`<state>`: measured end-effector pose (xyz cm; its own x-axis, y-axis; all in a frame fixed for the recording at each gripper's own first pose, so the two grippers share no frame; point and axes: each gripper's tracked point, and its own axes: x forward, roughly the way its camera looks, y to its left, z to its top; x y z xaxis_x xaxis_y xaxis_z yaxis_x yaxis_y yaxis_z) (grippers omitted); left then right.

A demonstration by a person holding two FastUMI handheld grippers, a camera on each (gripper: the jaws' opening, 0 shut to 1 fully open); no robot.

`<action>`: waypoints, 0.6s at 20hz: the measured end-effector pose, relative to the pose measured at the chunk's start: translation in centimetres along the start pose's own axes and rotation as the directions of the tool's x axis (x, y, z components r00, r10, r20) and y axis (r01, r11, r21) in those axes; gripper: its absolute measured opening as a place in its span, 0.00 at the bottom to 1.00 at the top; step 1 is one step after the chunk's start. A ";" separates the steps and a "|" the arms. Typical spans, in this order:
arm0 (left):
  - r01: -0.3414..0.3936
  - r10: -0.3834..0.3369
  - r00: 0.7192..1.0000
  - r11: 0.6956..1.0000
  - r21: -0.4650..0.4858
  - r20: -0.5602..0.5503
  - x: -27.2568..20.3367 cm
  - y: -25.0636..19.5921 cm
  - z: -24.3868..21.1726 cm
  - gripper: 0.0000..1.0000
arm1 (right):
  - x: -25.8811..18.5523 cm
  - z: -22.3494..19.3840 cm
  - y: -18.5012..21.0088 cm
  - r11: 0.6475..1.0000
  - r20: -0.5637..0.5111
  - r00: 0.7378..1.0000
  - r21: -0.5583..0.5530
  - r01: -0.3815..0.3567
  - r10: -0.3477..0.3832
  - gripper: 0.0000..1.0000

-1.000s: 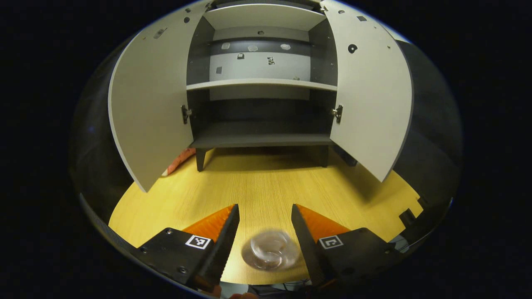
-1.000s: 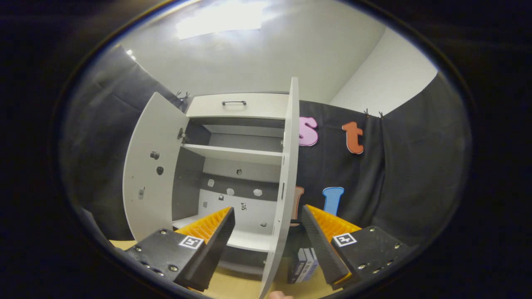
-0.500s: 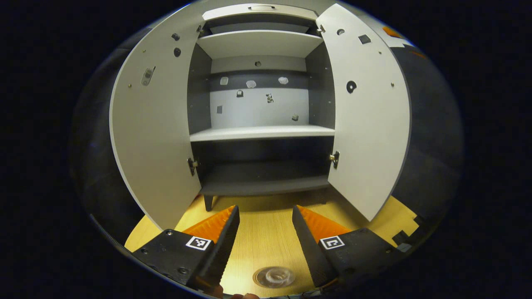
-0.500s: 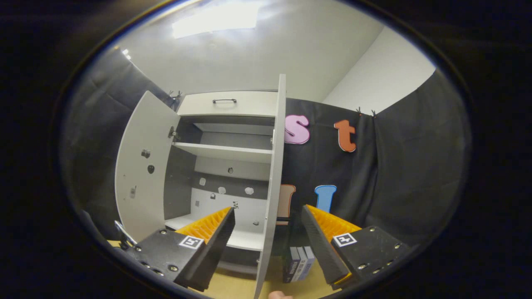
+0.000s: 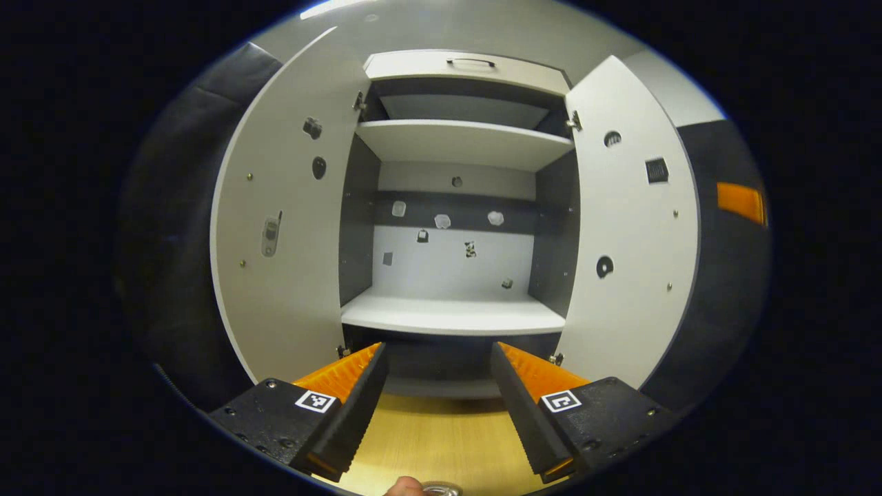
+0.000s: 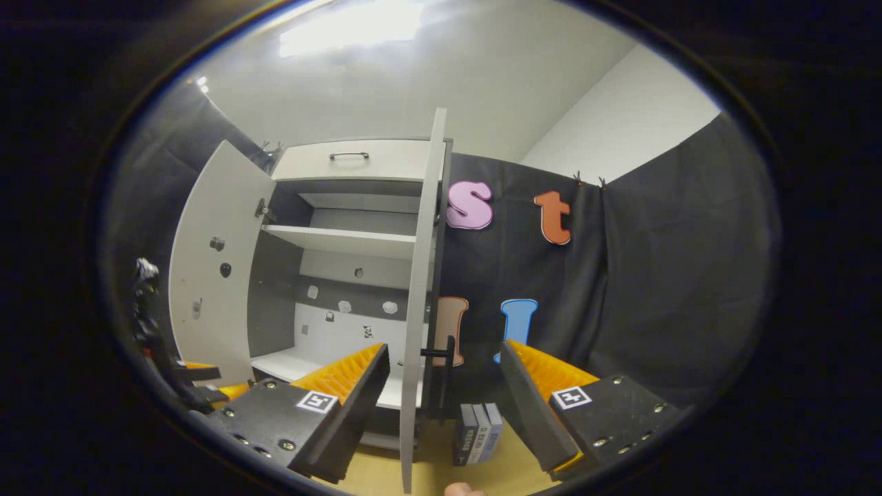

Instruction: Grasp the bottle in the cabinet with the left hand and place it on the coaster, then close the right door with the right hand and the left door with the left hand.

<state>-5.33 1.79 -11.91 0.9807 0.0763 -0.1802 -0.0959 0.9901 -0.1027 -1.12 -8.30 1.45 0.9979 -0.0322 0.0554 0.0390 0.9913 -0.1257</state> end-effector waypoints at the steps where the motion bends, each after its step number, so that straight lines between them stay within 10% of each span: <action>1: -0.016 0.016 1.000 1.000 -0.022 0.002 -0.1 0.6 0.9 0.92 | 0.4 -0.2 -0.4 1.000 0.001 1.000 -0.005 0.010 -0.010 0.97; 12: -0.253 0.252 0.967 0.968 -0.004 0.037 -4.8 10.0 5.6 0.95 | 4.2 -4.8 -3.4 0.995 -0.063 0.993 -0.028 0.100 -0.101 0.97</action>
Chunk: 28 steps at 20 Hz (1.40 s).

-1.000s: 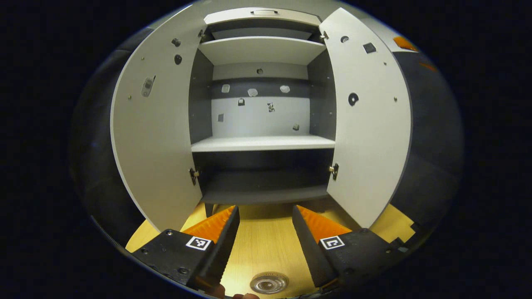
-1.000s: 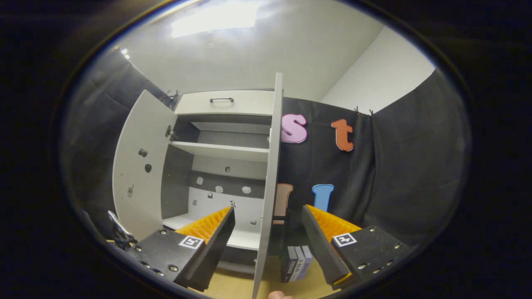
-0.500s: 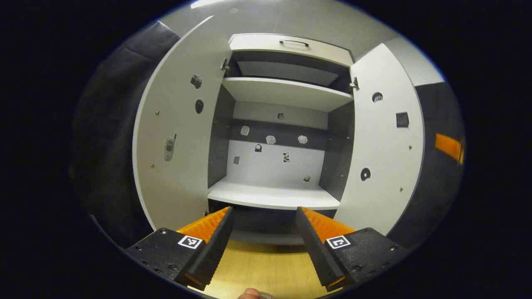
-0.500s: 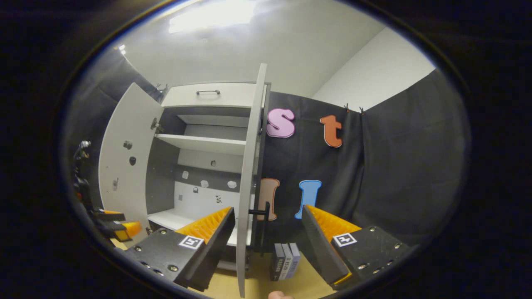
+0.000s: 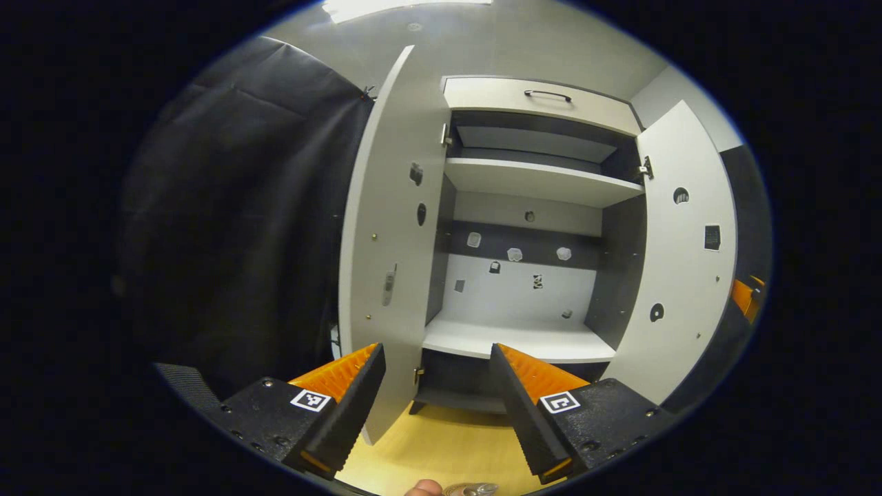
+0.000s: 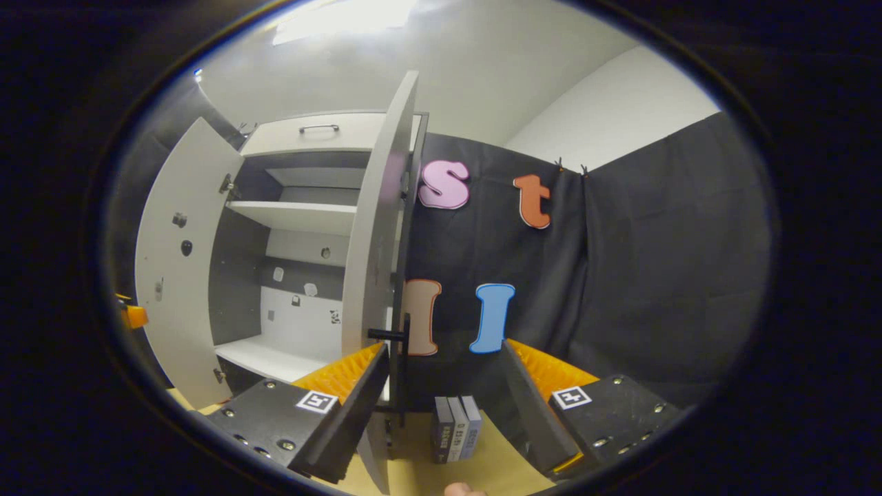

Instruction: Grasp the bottle in the cabinet with the left hand and place it on the coaster, then close the right door with the right hand and the left door with the left hand.

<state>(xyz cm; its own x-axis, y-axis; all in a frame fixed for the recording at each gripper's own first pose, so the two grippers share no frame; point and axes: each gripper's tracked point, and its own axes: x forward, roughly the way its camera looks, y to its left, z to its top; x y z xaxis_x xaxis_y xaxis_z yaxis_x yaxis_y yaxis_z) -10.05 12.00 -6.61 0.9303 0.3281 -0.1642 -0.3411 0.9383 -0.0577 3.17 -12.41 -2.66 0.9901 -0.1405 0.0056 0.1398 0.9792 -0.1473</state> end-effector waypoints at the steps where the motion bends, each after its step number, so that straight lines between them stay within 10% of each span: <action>1: -0.015 0.015 1.000 1.000 0.004 -0.001 -0.2 0.6 0.2 0.95 | 0.3 -0.4 -0.1 1.000 -0.009 1.000 -0.011 0.001 -0.001 0.97; 8: -0.119 0.119 0.993 0.991 0.060 0.000 -1.8 3.8 0.4 0.94 | 1.7 -1.9 0.5 0.998 -0.045 0.997 0.018 -0.056 0.056 0.94; 18: -0.094 0.093 0.995 0.994 0.057 0.022 -2.8 -0.1 1.6 0.95 | 1.7 -1.2 2.8 0.981 -0.024 0.981 0.039 -0.190 0.191 0.92; 28: -0.142 0.140 0.990 0.987 0.072 0.025 -5.9 -1.3 1.9 0.94 | 2.4 0.4 11.9 0.911 0.010 0.912 0.058 -0.409 0.409 0.92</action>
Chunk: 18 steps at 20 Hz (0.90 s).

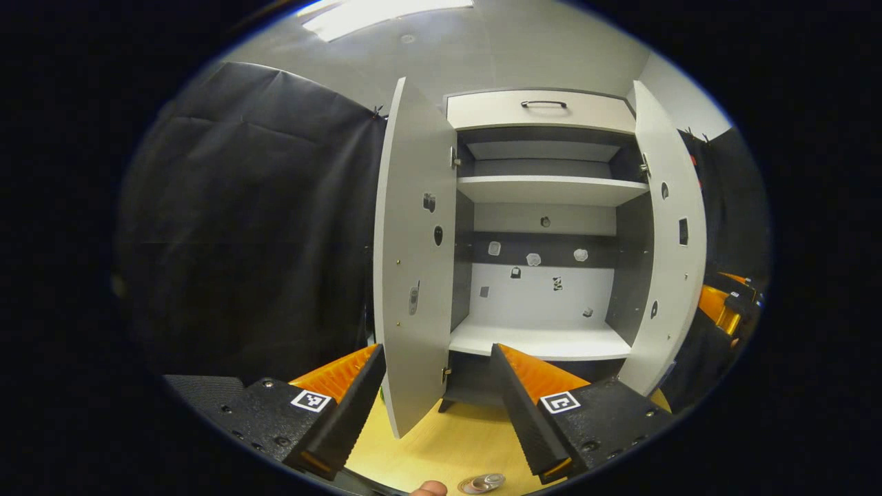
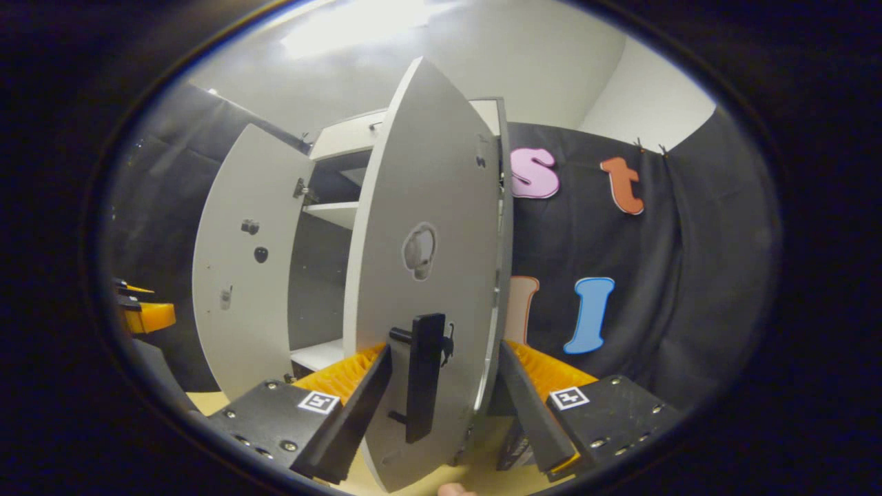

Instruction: Grasp the bottle in the cabinet with the left hand and place it on the coaster, then close the right door with the right hand and the left door with the left hand.

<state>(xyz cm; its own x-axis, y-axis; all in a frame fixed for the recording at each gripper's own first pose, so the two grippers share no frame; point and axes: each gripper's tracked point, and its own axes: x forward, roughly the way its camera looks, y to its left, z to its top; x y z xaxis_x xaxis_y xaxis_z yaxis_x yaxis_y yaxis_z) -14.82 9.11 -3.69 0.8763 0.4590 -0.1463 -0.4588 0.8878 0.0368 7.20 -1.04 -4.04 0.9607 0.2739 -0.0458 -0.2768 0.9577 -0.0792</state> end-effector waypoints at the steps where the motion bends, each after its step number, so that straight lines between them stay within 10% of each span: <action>1: -0.009 0.009 1.000 1.000 -0.004 -0.007 0.1 0.1 -0.2 0.94 | 0.4 0.2 1.0 1.000 0.002 1.000 -0.002 -0.022 0.022 0.92; 10: -0.094 0.094 0.996 0.996 0.009 -0.005 -2.1 2.2 -0.6 0.94 | 3.3 0.7 13.7 0.962 0.010 0.962 -0.021 -0.274 0.274 0.94; 18: -0.102 0.102 0.995 0.994 0.040 0.001 -3.0 2.7 -0.2 0.94 | 0.4 2.2 16.9 0.942 0.042 0.941 0.002 -0.335 0.335 0.96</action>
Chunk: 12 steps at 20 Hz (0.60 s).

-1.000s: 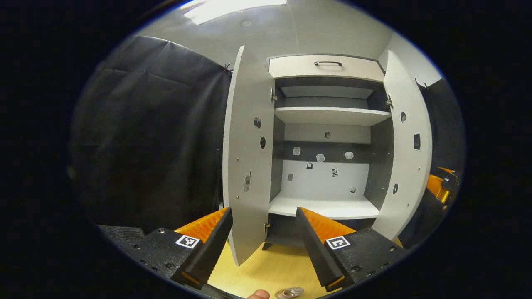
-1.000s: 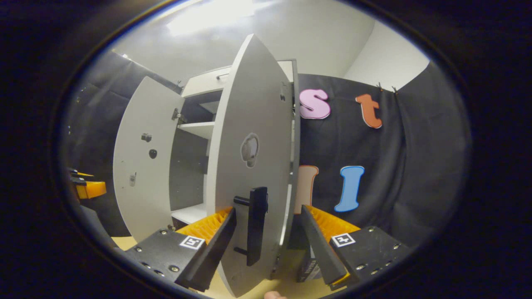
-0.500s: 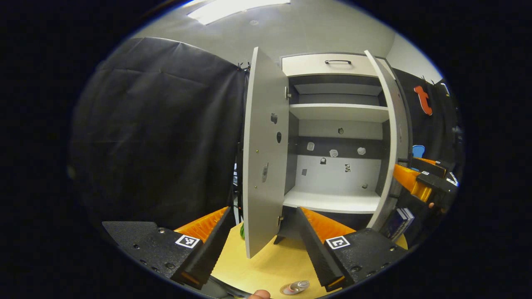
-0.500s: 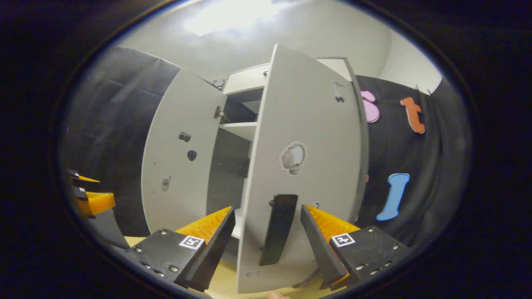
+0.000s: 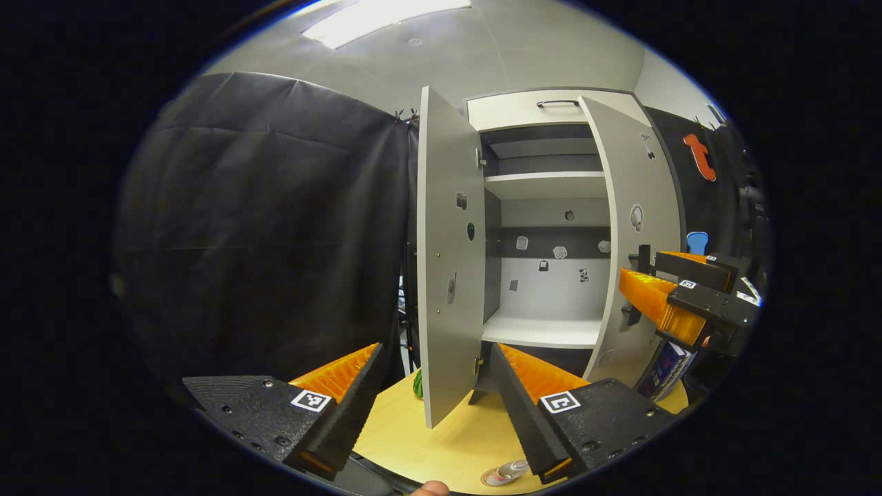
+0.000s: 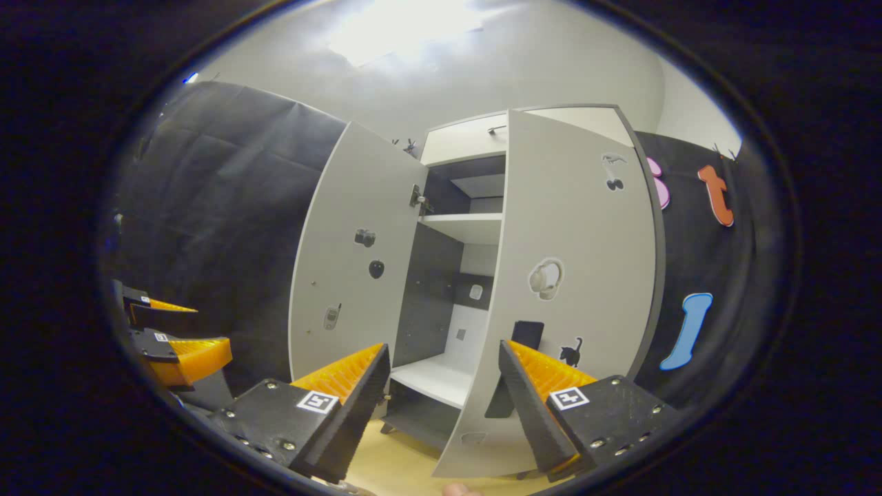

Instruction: Grasp the bottle in the cabinet with the left hand and place it on the coaster, then close the right door with the right hand and the left door with the left hand.

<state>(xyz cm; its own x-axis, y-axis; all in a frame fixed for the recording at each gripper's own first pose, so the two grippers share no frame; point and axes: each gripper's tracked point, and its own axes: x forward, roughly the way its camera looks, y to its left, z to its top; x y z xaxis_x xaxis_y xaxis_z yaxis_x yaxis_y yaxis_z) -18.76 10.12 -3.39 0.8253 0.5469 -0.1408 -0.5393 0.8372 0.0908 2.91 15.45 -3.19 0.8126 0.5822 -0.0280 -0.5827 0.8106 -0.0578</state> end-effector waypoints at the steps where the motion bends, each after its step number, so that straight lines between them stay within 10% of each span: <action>1: 0.001 -0.001 1.000 1.000 -0.003 0.000 0.0 0.0 0.1 0.94 | -0.2 0.3 0.0 1.000 0.002 1.000 0.003 0.002 -0.002 0.96; 12: 0.014 -0.012 0.999 0.999 -0.034 0.049 2.2 3.0 2.7 0.94 | -1.0 1.6 -1.3 0.995 0.013 0.997 0.066 0.077 -0.078 0.95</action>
<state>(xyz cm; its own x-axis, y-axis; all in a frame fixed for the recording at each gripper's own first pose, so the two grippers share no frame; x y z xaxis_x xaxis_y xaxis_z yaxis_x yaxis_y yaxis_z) -18.11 13.84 -0.72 0.8391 0.5359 -0.0939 -0.5330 0.8443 0.0556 2.85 13.94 -1.53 0.8554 0.5179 -0.0109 -0.5178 0.8555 0.0063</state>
